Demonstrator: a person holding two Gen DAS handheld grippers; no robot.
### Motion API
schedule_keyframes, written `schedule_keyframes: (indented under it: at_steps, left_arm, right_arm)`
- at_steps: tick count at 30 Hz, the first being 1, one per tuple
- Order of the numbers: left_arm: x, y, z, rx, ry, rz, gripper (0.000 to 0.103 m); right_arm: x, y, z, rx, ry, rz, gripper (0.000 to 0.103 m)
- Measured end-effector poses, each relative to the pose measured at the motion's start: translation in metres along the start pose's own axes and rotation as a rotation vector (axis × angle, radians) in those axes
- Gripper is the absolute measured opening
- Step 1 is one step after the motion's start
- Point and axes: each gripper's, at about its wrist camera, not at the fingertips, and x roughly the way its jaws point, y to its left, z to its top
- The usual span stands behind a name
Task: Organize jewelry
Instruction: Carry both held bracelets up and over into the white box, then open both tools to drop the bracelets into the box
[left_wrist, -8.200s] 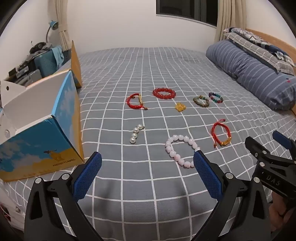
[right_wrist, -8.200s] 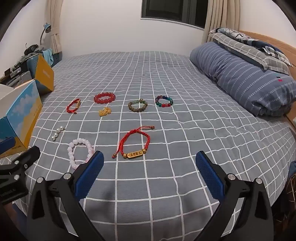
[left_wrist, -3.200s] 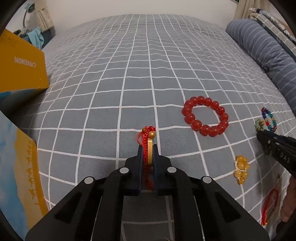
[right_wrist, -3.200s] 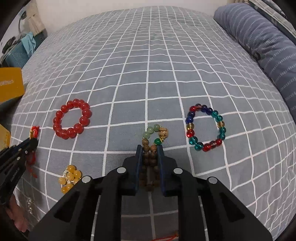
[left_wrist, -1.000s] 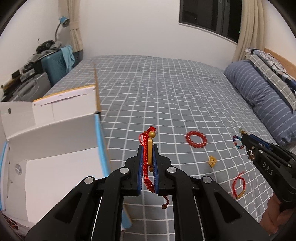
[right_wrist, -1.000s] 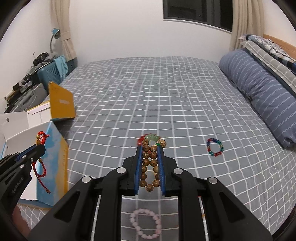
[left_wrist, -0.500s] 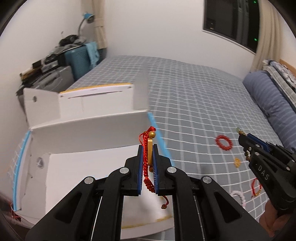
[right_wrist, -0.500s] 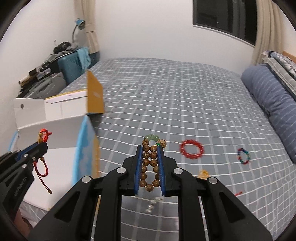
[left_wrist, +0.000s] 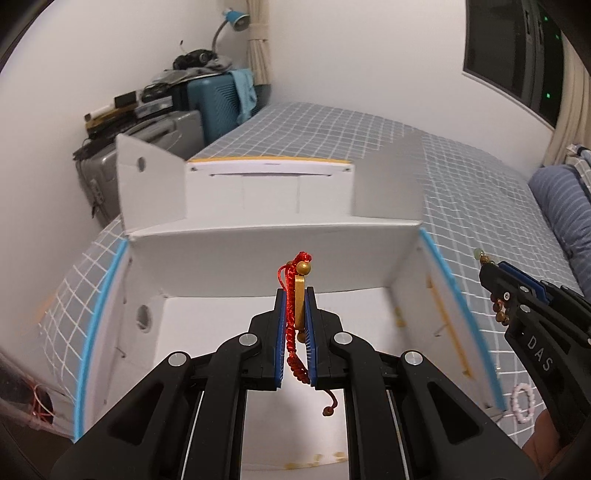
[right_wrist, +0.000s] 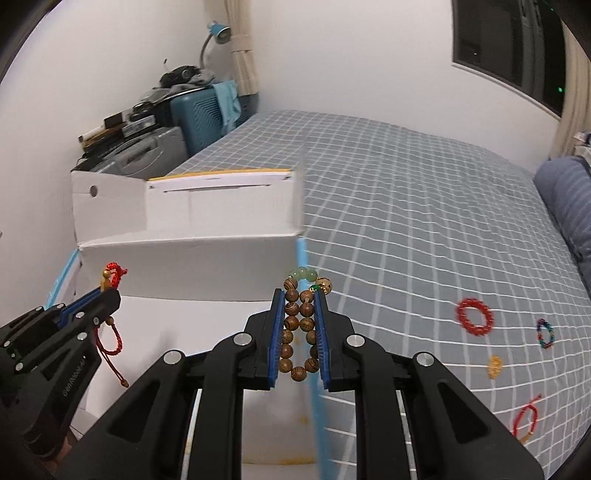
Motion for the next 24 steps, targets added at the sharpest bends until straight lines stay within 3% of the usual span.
schedule_keyframes:
  at_steps: [10, 18, 24]
  left_arm:
    - [0.016, 0.052, -0.013, -0.044, 0.048, 0.048, 0.008]
    - [0.034, 0.068, -0.029, -0.059, 0.125, 0.063, 0.008]
    - [0.036, 0.072, -0.031, -0.065, 0.133, 0.055, 0.009]
  right_arm:
    - [0.029, 0.043, -0.010, -0.021, 0.054, 0.043, 0.015]
    - [0.051, 0.062, -0.024, -0.041, 0.144, 0.036, 0.015]
    - [0.055, 0.063, -0.027, -0.043, 0.164, 0.028, 0.015]
